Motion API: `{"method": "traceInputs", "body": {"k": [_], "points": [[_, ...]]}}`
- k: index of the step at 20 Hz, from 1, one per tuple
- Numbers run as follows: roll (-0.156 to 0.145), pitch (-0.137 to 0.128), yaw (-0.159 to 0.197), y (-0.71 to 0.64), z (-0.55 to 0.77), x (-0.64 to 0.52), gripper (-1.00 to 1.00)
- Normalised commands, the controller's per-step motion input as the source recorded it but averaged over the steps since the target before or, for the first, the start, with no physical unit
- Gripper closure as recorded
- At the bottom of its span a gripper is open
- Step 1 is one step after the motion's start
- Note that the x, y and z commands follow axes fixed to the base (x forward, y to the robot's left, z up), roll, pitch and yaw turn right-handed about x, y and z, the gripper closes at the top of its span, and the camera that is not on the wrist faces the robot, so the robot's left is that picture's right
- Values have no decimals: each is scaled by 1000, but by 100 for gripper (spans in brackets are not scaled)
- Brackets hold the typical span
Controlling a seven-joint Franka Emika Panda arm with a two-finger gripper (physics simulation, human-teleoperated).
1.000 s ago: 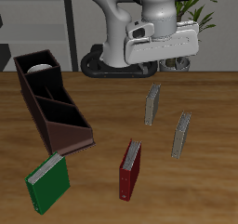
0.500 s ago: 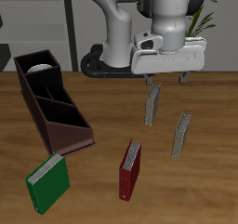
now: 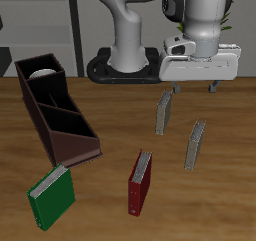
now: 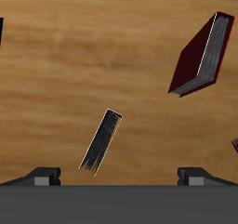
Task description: Place the white-yellow mug into the right desk caddy's right compartment and place the left yellow book into the right desk caddy's back compartment
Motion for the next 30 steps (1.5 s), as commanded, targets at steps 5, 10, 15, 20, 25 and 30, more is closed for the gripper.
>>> {"method": "traceInputs", "body": {"k": [5,10,15,20,25,30], "points": [[-8,18,-55,141,-63,254,-100],[17,10,-7,49,-176,73,-100],[10,17,-40,113,-347,7,-100],[-1,10,-23,-10,-256,33,-100],[-21,27,-19,-65,-207,108,-100],[-15,32,-5,-92,-320,76,-100]]}}
